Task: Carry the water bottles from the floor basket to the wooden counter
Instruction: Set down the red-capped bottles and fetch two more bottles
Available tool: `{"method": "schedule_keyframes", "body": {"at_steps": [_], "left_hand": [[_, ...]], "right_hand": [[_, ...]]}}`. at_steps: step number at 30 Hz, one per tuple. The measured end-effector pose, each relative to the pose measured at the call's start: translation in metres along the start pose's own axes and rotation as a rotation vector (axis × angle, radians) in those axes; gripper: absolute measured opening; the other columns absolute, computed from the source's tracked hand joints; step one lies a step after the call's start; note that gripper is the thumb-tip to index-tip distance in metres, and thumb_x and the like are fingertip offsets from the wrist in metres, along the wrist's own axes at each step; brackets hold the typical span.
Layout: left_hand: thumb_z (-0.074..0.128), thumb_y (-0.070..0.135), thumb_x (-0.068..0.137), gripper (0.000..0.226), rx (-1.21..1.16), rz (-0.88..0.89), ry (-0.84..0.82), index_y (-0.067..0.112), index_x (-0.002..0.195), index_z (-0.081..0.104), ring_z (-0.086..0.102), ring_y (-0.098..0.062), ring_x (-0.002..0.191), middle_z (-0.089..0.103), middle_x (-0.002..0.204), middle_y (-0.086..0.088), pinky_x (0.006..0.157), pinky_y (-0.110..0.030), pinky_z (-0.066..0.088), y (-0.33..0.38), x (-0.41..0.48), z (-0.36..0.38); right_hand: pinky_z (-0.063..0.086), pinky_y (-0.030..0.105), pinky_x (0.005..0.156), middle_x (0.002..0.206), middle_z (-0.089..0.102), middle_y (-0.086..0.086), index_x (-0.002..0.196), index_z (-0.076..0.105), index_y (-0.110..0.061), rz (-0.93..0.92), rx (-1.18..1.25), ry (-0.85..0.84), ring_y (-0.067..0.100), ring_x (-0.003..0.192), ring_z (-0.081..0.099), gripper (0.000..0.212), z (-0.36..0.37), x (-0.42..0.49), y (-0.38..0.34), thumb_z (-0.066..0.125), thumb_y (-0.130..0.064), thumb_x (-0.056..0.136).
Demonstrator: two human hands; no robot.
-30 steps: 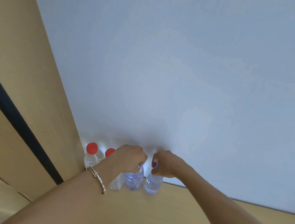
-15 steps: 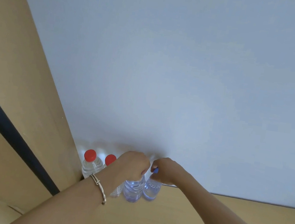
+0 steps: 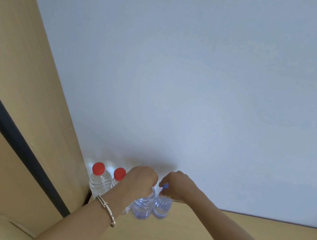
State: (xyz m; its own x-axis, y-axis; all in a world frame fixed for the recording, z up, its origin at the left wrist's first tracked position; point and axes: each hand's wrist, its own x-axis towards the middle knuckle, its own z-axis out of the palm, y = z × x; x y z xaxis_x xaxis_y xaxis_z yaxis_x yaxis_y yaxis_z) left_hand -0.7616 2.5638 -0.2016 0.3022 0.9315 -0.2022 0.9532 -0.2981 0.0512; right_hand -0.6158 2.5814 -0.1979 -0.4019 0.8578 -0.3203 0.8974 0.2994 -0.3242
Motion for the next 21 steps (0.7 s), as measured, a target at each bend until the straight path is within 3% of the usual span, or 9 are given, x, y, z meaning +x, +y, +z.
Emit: {"method": "schedule_keyframes", "body": {"at_steps": [5, 14, 21], "left_hand": [[0.045, 0.013, 0.091, 0.03, 0.046, -0.021, 0.02, 0.011, 0.115, 0.063, 0.057, -0.027, 0.105, 0.059, 0.115, -0.008, 0.079, -0.032, 0.043, 0.001, -0.008, 0.011], [0.046, 0.007, 0.092, 0.022, 0.12, -0.104, -0.01, 0.006, 0.107, 0.061, 0.059, -0.03, 0.104, 0.062, 0.111, -0.013, 0.083, -0.034, 0.044, 0.012, -0.014, 0.008], [0.046, 0.011, 0.095, 0.032, 0.059, -0.122, -0.197, 0.007, 0.125, 0.056, 0.054, -0.032, 0.118, 0.057, 0.126, -0.015, 0.098, -0.037, 0.042, 0.007, 0.002, 0.007]], "right_hand": [[0.045, 0.023, 0.084, 0.118, 0.067, -0.001, 0.117, 0.068, -0.02, 0.03, 0.008, 0.02, 0.017, 0.111, 0.059, 0.035, 0.002, 0.003, -0.003, 0.065, -0.019, 0.082], [0.047, 0.023, 0.086, 0.121, 0.065, -0.003, 0.117, 0.068, -0.02, 0.084, 0.064, 0.02, 0.016, 0.11, 0.06, 0.036, 0.007, 0.0, 0.0, 0.066, -0.025, 0.081], [0.045, 0.023, 0.089, 0.119, 0.065, -0.006, 0.112, 0.07, -0.025, 0.106, 0.097, 0.008, 0.014, 0.113, 0.058, 0.034, 0.004, 0.001, -0.001, 0.066, -0.026, 0.079]]}}
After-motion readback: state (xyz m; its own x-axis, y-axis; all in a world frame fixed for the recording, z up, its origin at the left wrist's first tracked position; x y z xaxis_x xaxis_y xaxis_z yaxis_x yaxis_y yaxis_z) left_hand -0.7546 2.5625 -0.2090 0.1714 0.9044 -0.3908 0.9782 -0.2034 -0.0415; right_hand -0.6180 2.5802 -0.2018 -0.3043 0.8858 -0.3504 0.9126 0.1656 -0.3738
